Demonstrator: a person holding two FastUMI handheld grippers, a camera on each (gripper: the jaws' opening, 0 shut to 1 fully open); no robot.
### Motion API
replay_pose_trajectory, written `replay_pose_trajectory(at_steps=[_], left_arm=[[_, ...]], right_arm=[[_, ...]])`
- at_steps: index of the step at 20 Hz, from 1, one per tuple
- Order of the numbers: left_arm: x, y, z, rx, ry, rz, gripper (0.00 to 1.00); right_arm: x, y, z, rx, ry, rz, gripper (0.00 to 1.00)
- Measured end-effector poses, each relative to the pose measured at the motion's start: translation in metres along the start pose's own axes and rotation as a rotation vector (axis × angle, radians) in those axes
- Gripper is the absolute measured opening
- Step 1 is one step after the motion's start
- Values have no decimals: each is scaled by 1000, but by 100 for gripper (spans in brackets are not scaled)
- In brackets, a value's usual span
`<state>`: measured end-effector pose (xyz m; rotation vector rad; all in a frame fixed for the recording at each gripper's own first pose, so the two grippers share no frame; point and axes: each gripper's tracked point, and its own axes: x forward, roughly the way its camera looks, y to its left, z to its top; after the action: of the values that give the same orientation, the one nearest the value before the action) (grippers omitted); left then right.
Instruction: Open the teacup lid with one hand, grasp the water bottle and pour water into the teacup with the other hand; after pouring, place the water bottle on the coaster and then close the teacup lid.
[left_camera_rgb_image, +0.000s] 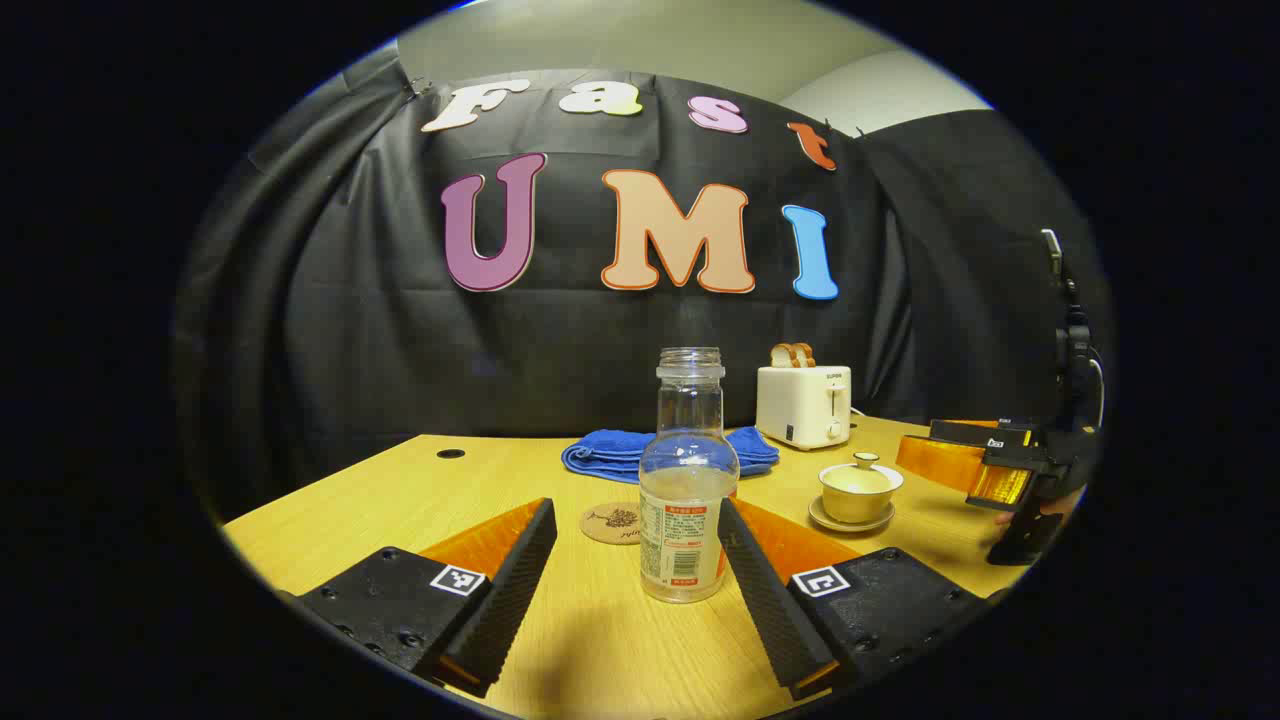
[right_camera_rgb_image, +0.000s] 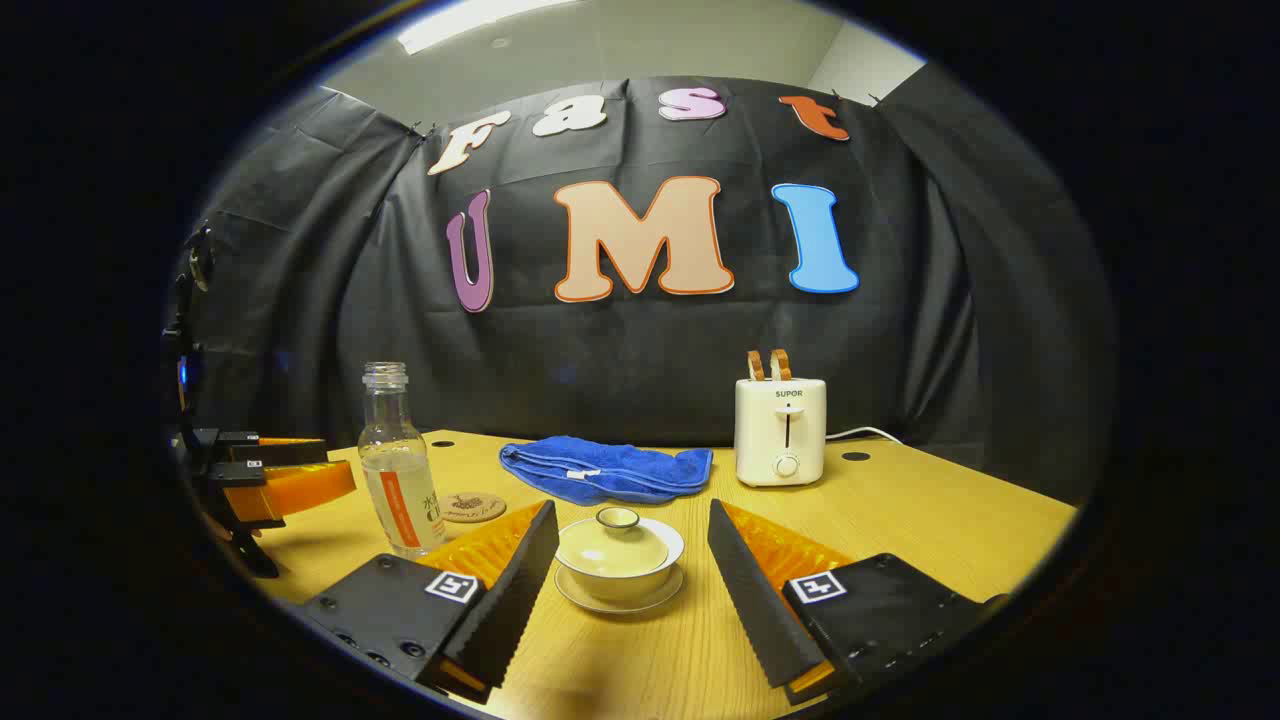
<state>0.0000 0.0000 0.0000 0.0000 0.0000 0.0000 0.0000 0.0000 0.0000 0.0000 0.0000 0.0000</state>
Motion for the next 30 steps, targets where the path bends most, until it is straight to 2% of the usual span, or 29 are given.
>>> replay_pose_trajectory(at_steps=[2,3,4,6,9,11,13,16,17,24,25,27,28,30], left_arm=[[0,-6,-2,6,6,-37,95],[0,-7,-2,16,7,-38,95],[1,-8,-2,25,11,-35,95],[2,-6,-4,36,20,-25,95],[0,-11,0,-8,8,-47,94],[1,-10,1,-1,5,-52,95],[0,-9,1,-2,5,-50,95],[1,-10,1,-4,2,-41,95],[1,-10,1,-3,4,-38,95],[0,-10,1,-4,7,-39,95],[0,-11,2,-4,5,-42,95],[-1,-11,3,-4,8,-48,95],[-2,-11,3,-5,7,-48,95],[-1,-11,2,-5,9,-52,95]], right_arm=[[0,0,0,0,0,2,92],[0,1,1,1,0,5,96],[0,1,0,1,0,7,92],[0,1,0,1,0,7,92],[0,1,0,0,1,9,96],[0,2,1,1,0,11,96],[0,2,0,1,0,11,92],[-1,2,0,1,0,11,92],[-1,2,1,1,1,11,96],[0,-1,1,0,0,1,96],[2,-1,1,1,-1,1,92],[8,5,-1,2,4,27,96],[12,8,-2,3,8,43,92],[22,11,-3,3,11,57,99]])
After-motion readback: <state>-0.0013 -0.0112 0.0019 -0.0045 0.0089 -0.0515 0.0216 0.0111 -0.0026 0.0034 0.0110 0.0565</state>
